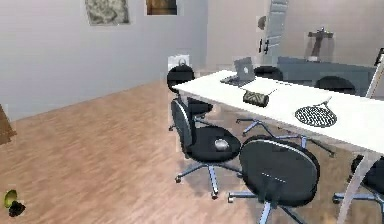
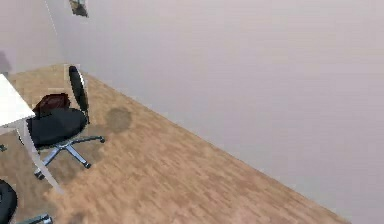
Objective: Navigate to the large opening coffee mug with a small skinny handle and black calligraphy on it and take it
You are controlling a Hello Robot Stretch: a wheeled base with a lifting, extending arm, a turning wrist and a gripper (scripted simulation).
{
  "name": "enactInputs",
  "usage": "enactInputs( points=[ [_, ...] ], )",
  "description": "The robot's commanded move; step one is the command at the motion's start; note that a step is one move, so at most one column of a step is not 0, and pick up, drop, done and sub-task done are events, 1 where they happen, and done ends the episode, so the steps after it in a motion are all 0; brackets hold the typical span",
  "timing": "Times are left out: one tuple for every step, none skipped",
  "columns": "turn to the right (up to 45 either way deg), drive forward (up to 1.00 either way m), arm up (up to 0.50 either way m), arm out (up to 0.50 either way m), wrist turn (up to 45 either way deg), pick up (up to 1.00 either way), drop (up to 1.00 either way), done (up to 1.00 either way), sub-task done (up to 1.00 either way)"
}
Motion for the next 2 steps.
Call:
enactInputs(
  points=[
    [9.0,0.00,0.00,0.00,0.0,0.00,0.00,0.00,0.00],
    [0.0,0.40,0.00,0.00,0.0,0.00,0.00,0.00,0.00]
  ],
)
